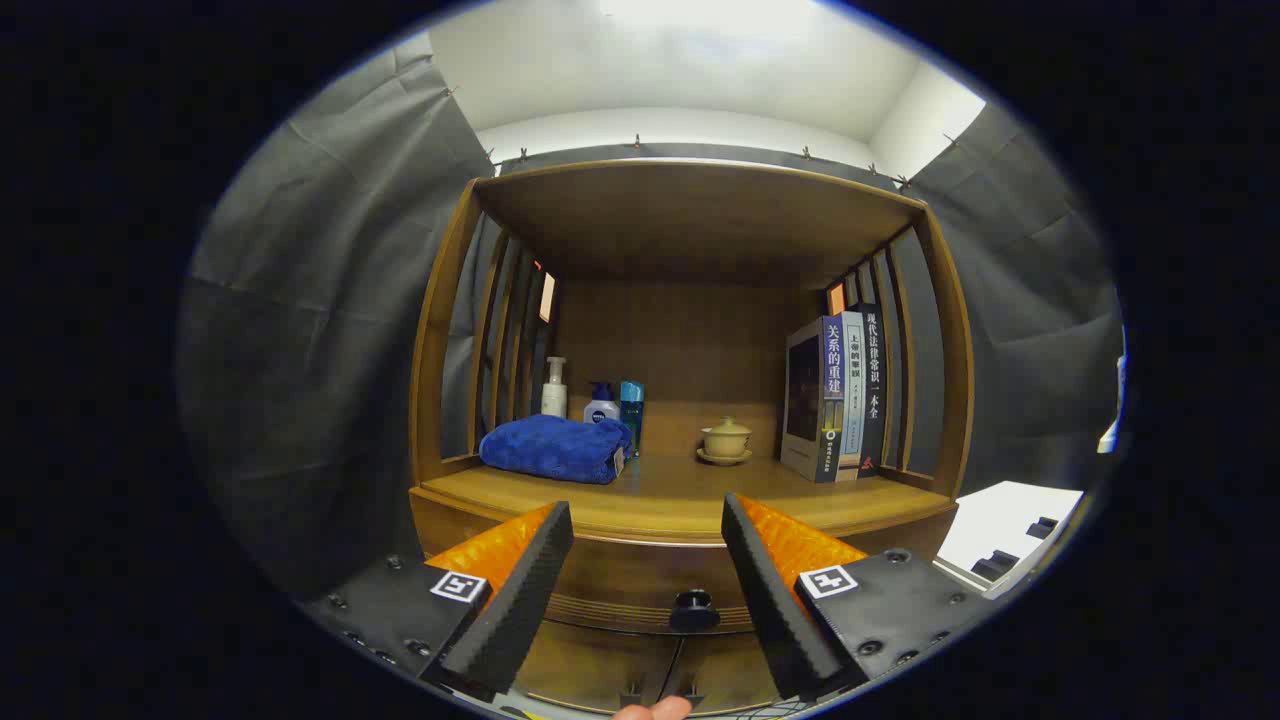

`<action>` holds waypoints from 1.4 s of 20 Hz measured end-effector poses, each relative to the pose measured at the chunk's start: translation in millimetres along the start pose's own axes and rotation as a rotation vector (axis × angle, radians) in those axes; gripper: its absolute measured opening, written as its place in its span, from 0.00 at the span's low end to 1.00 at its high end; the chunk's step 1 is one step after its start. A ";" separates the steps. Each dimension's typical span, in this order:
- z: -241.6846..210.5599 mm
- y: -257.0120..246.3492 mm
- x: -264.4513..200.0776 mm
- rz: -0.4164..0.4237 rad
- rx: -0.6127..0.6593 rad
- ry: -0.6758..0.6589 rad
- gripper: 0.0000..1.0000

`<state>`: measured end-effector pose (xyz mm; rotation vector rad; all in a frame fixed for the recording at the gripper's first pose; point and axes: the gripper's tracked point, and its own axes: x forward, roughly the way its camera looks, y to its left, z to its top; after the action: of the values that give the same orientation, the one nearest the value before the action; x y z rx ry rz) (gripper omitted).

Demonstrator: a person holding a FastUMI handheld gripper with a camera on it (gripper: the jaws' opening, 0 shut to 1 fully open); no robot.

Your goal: Pull open the drawer, take out the items inside it, and place them on the countertop above the cabinet.

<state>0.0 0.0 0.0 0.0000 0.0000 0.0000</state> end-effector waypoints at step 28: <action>-132.9 -33.3 54.1 -0.110 0.090 0.188 0.97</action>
<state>54.1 -33.3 -132.9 0.0897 0.1880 -0.1102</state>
